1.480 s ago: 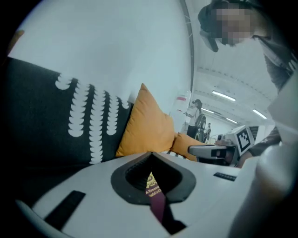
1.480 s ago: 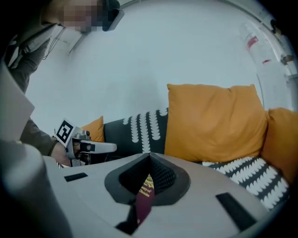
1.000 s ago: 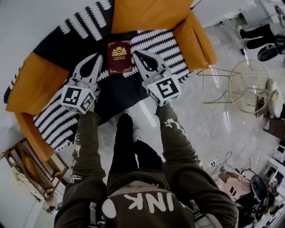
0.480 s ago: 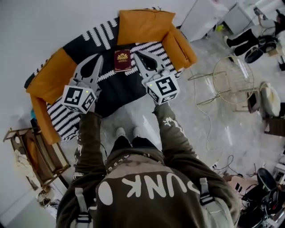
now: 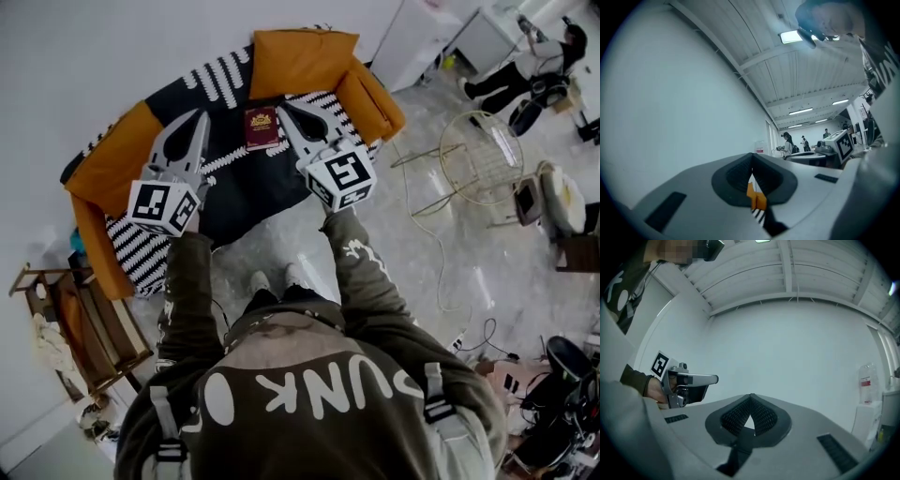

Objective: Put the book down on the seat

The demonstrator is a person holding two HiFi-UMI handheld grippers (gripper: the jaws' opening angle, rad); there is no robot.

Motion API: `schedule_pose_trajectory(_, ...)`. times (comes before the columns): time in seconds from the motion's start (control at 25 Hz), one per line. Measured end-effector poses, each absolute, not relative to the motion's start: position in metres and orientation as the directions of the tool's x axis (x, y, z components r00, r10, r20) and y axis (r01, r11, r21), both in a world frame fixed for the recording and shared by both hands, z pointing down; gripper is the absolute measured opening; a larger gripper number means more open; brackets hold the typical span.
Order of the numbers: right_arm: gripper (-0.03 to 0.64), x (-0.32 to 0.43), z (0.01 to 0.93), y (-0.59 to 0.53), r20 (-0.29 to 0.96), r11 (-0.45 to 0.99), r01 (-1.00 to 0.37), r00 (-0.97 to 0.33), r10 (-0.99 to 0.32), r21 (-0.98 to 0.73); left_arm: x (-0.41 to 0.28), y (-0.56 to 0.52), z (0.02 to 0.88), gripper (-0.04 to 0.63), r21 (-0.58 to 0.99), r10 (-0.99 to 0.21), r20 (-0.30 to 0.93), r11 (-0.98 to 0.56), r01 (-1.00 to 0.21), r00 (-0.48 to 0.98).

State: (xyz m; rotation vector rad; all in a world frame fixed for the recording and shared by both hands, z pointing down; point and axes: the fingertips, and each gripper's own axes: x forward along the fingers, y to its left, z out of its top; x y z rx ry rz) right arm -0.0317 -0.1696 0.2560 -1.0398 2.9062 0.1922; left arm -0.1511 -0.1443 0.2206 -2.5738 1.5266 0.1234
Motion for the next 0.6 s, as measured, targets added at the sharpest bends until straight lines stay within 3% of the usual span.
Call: schedule_pose_trajectory(0.6,0.009,-0.031,0.246,-0.149,-0.103,0.742,-0.658,-0.753,-0.65,0.124,-0.145,-0.123,0.216,0.003,-0.117,-0.845,-0.147,-0.502,-0.857,0.515)
